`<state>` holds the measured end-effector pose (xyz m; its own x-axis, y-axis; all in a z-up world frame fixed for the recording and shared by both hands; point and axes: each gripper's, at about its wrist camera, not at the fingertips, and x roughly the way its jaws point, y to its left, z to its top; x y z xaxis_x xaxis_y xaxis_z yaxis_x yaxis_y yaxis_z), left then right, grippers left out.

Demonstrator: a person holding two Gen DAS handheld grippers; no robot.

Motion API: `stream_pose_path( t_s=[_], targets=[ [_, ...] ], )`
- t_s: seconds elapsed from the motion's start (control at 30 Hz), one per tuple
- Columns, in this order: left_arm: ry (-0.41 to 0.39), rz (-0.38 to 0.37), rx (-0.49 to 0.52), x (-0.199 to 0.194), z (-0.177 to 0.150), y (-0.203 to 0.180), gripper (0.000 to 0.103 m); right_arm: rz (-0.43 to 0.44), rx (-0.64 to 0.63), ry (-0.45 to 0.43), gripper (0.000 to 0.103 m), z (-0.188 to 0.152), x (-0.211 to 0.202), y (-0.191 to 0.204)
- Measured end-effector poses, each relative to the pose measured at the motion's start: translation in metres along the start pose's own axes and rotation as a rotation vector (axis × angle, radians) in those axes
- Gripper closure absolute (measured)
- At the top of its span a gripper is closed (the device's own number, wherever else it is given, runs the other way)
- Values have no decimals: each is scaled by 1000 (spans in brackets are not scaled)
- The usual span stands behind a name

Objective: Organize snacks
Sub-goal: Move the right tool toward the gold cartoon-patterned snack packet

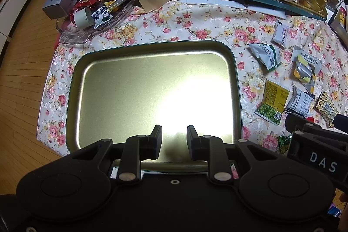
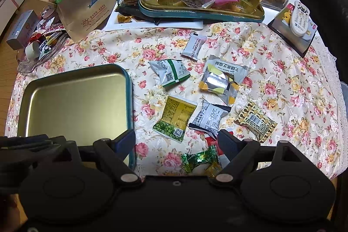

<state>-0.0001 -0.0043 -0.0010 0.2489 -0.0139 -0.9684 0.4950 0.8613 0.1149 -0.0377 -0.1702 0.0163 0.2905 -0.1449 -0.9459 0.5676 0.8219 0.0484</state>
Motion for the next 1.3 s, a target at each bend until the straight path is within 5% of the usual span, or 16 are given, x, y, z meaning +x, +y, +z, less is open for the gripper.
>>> stream_pose_path(
  t_s=[0.37,0.63,1.0,1.3],
  targets=[
    [12,-16,-15,0,3,-4,71,-4,21,8,18,2,2,-8],
    [-82,2,-20,-11,8,-14,71,-36,150,22,27,14,7,-51],
    [-111,-113,64,-18,6,-63,70,-34,336,54,28,12,18,-123],
    [-6,-243,106,-14,10,-100,70,-84,354,116,30,9,55,-159]
  ],
)
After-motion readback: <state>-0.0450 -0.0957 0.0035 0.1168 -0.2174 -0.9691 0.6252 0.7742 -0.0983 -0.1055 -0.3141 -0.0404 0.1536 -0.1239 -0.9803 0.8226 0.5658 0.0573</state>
